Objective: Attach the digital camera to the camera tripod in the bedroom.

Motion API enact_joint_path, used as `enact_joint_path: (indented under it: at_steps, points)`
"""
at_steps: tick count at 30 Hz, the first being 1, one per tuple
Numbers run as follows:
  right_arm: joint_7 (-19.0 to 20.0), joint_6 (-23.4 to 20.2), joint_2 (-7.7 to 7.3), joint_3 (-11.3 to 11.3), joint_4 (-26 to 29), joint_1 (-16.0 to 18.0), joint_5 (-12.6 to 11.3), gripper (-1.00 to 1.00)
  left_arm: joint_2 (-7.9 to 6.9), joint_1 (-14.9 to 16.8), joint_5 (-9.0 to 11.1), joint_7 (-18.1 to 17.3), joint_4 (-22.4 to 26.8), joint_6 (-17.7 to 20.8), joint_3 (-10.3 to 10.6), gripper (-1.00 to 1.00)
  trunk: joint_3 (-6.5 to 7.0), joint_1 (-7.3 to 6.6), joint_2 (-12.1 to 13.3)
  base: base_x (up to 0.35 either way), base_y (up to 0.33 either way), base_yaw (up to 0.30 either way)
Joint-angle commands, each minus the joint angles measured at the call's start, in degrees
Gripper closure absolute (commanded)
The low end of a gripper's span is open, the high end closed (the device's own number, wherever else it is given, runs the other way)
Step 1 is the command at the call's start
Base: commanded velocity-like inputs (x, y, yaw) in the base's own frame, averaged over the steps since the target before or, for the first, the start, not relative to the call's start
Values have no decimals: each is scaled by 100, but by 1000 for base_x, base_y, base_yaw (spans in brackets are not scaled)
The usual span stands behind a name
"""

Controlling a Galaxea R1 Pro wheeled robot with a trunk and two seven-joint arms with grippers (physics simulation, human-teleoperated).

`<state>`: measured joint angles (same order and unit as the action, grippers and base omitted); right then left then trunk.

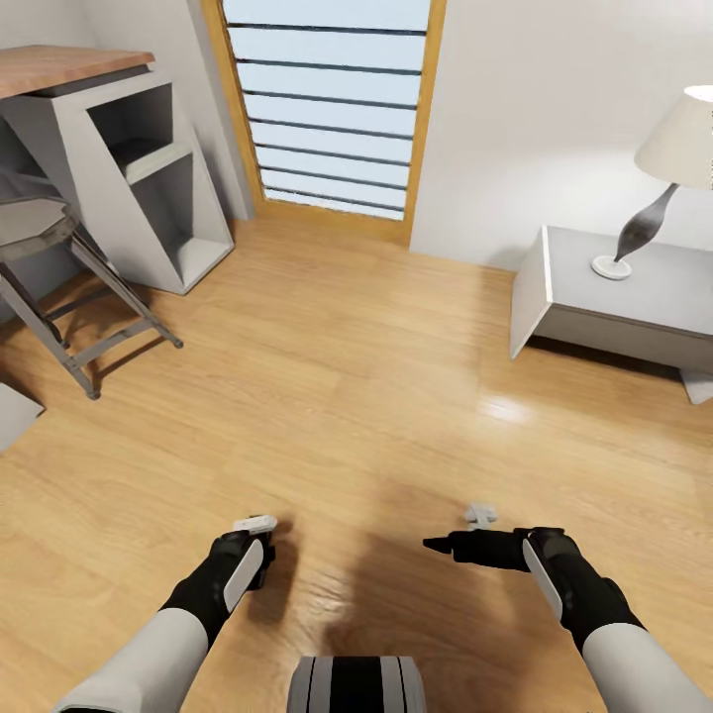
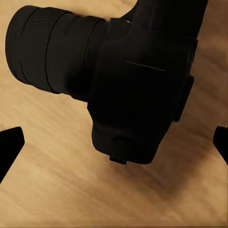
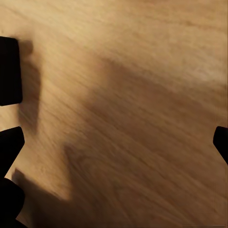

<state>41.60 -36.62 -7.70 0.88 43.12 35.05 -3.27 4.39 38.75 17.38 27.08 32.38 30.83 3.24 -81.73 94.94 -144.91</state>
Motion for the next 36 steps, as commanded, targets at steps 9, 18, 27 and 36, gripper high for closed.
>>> enact_joint_path:
  at_steps: [9,18,27,36]
  points:
    - [5,-49,-1,9,4,1,-33,-100,-5,1,57,55,5,11,36,-100,-4,-2,-2,-64,31,0]
    - [6,-17,0,9,4,1,-33,-100,-1,1,56,26,6,-5,36,-100,-4,-2,-2,-8,4,0]
    - [9,5,-3,9,4,1,-33,-100,-22,1,52,-32,-17,-181,51,-100,-4,-2,-2,0,0,0]
    - [7,6,-3,15,4,1,-33,-100,-38,1,26,-737,-350,-944,204,-100,-4,-2,-2,0,0,0]
